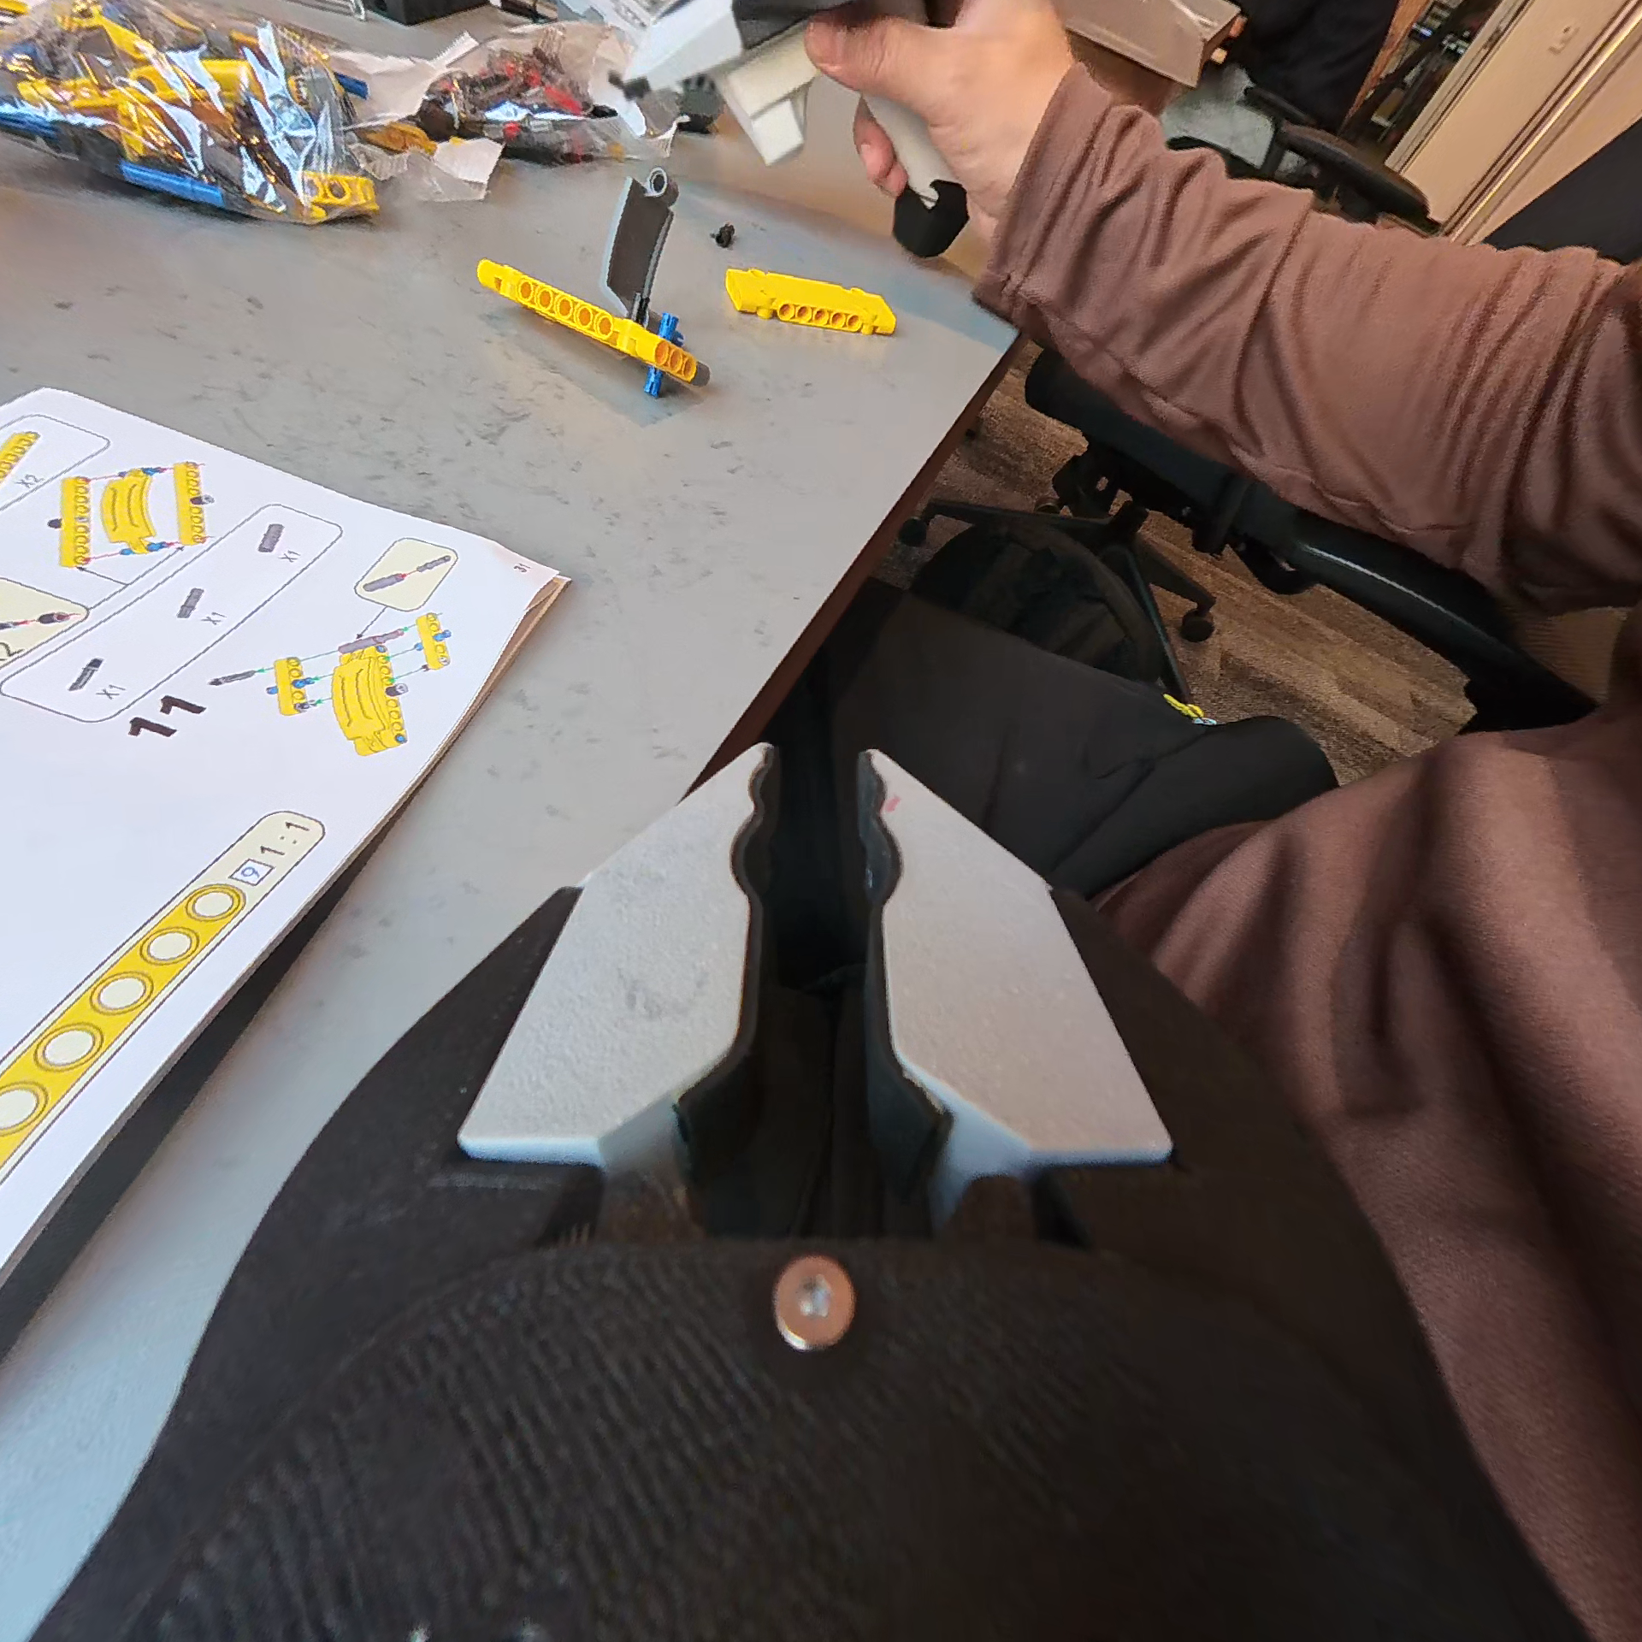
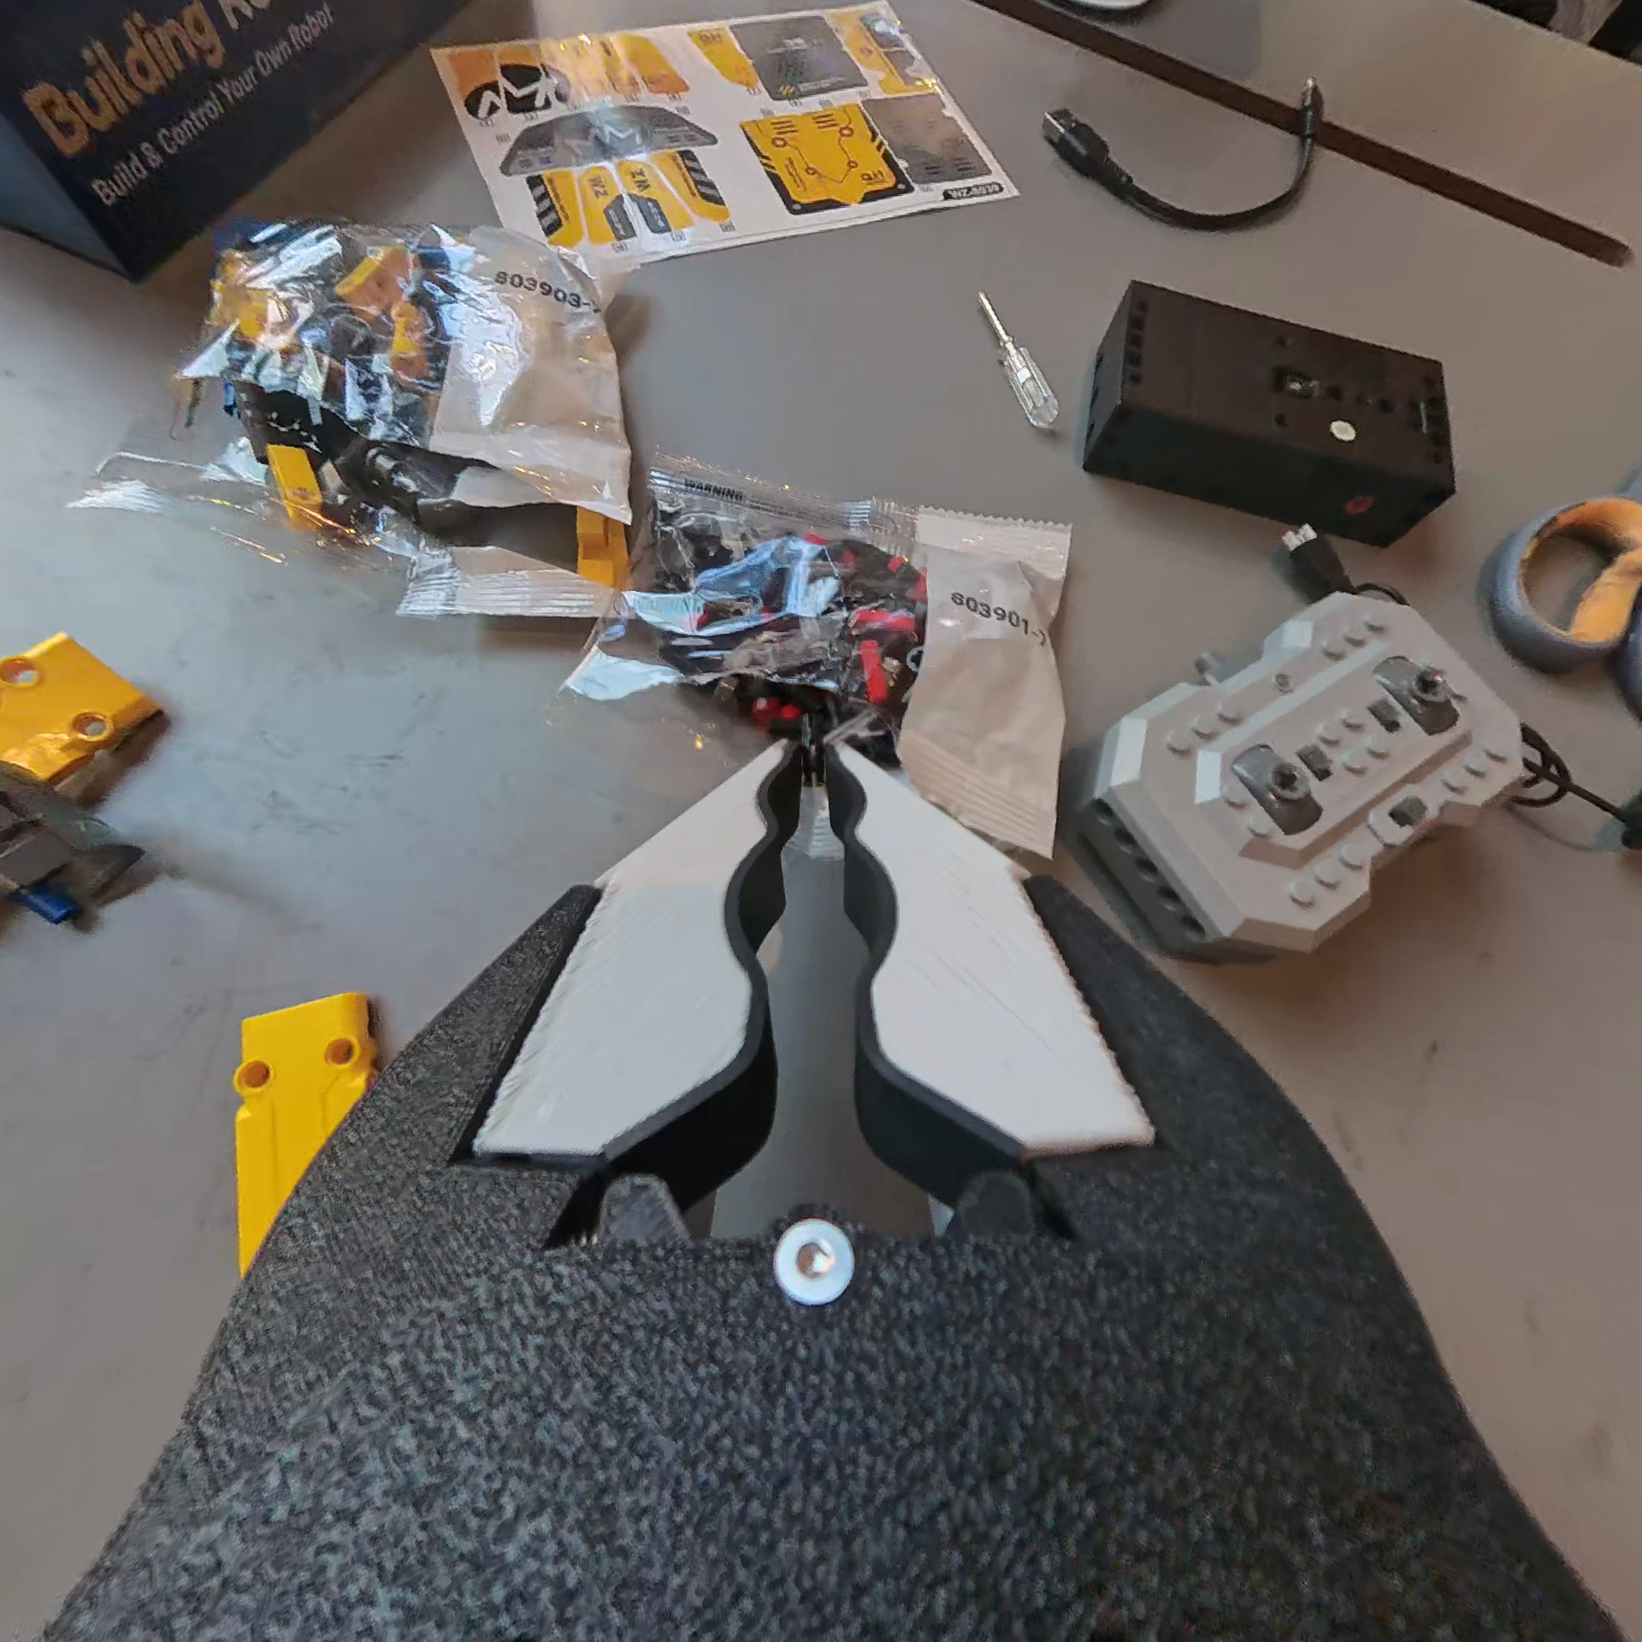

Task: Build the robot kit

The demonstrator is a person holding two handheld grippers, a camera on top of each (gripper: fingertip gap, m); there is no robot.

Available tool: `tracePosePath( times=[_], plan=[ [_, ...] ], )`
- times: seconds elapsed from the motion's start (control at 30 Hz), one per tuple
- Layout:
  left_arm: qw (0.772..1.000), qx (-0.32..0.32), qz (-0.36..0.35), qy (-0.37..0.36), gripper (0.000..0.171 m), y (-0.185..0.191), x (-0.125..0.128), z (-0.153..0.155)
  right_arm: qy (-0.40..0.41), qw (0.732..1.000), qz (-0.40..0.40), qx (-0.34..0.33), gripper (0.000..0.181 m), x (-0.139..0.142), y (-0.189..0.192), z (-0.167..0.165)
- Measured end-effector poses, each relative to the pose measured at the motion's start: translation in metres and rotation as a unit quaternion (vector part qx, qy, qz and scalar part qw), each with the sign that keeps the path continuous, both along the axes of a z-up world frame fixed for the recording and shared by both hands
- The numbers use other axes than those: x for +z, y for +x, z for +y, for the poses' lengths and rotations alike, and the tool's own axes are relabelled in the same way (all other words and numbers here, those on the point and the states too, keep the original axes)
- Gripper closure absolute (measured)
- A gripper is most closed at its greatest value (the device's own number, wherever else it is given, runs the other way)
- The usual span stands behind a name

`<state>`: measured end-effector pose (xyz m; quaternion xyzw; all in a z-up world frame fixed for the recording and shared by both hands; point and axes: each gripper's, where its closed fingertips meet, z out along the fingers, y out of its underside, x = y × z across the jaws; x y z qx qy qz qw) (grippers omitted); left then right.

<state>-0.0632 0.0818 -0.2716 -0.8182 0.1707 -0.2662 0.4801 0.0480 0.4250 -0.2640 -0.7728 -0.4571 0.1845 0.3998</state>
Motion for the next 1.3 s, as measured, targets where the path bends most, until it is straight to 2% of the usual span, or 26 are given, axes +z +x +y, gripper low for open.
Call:
tracePosePath(
  times=[0.13,0.27,0.37,0.5,0.73,1.1,1.2,1.3],
  plan=[
    [1.000,0.005,-0.001,0.000,0.157,-0.003,0.001,0.000,0.008,1.000,-0.027,-0.002,0.163,-0.009,-0.002,0.001],
    [1.000,0.002,-0.005,-0.002,0.157,-0.002,0.001,0.000,0.013,1.000,-0.024,-0.010,0.163,-0.006,0.007,-0.002],
    [1.000,0.000,0.000,-0.001,0.157,-0.001,0.000,-0.001,-0.007,1.000,0.002,0.015,0.163,0.000,0.013,-0.019],
    [1.000,0.001,-0.003,0.000,0.157,-0.002,0.001,-0.002,-0.072,0.995,0.017,0.061,0.159,-0.006,0.019,-0.051],
    [1.000,-0.006,0.012,0.002,0.157,0.003,0.000,-0.002,-0.053,0.997,0.040,0.040,0.163,-0.007,0.035,-0.045],
    [1.000,-0.009,-0.006,0.009,0.157,0.000,0.007,-0.007,-0.056,0.996,0.056,0.048,0.166,-0.004,0.030,-0.045],
    [1.000,-0.013,-0.004,0.007,0.157,0.002,0.006,-0.008,-0.067,0.994,0.058,0.072,0.167,-0.004,0.027,-0.052],
    [1.000,-0.009,-0.003,0.008,0.157,0.000,0.006,-0.007,-0.108,0.984,0.061,0.125,0.168,-0.006,0.021,-0.076]
  ],
)
